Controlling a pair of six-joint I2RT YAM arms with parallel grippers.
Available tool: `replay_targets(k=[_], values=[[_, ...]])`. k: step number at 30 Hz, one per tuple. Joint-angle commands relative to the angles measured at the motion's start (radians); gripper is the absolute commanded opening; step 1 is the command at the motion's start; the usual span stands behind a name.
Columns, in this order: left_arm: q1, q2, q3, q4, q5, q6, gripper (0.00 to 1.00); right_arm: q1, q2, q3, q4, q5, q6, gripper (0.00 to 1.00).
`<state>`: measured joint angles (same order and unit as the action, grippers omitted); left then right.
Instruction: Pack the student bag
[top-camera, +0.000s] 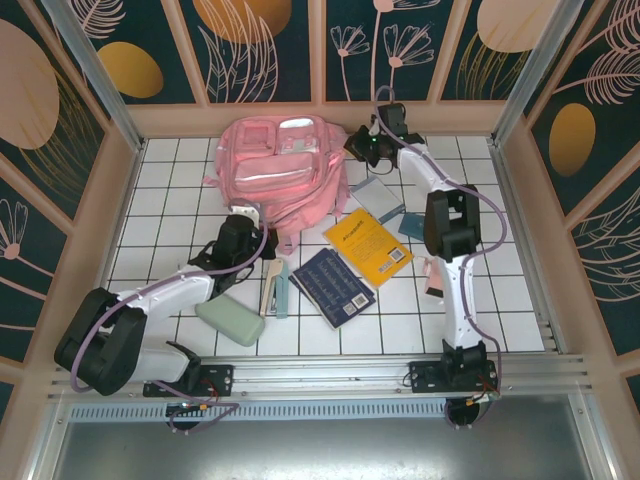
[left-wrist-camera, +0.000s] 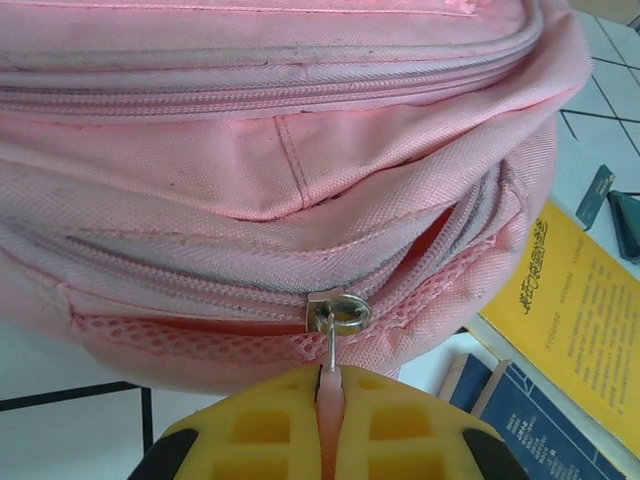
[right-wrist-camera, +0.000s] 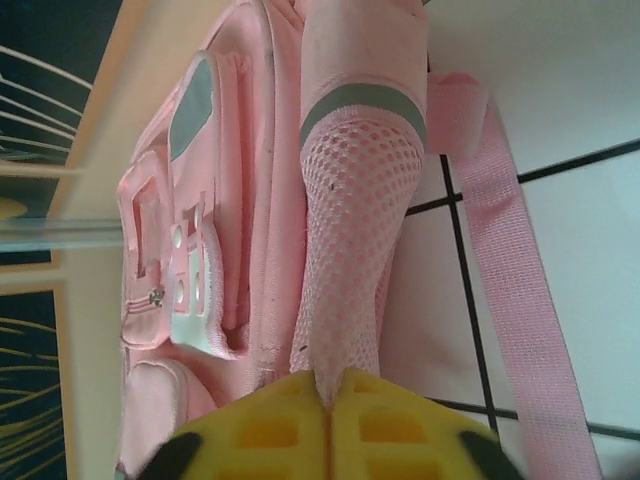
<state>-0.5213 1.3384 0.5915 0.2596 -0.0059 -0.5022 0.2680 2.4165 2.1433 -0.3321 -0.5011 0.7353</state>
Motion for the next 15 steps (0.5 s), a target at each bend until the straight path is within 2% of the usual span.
replay_targets(k=[1, 2, 4, 6, 9, 11, 13, 15], values=[[0.009, -0.026, 0.031, -0.081, 0.038, 0.001, 0.00, -0.025, 0.033, 0.147, -0.004, 0.026, -0.082, 0.44], [0.009, -0.022, 0.044, -0.081, 0.051, -0.001, 0.00, -0.017, 0.021, 0.150, -0.028, 0.048, -0.107, 0.53], [0.009, -0.005, 0.076, -0.077, 0.094, -0.001, 0.00, -0.004, -0.044, 0.093, -0.062, 0.120, -0.145, 0.62], [0.009, 0.004, 0.098, -0.061, 0.134, -0.004, 0.00, 0.003, -0.140, -0.011, -0.071, 0.204, -0.156, 0.65], [0.009, 0.008, 0.119, -0.024, 0.174, -0.010, 0.00, 0.019, -0.311, -0.216, -0.051, 0.309, -0.094, 0.63], [0.009, 0.016, 0.143, -0.013, 0.202, -0.009, 0.00, 0.027, -0.416, -0.353, -0.023, 0.278, -0.014, 0.61], [0.009, 0.024, 0.169, 0.000, 0.250, -0.011, 0.00, 0.034, -0.527, -0.536, 0.076, 0.143, 0.071, 0.59], [0.009, 0.033, 0.192, 0.004, 0.277, -0.015, 0.00, 0.060, -0.618, -0.682, 0.165, 0.073, 0.135, 0.62]])
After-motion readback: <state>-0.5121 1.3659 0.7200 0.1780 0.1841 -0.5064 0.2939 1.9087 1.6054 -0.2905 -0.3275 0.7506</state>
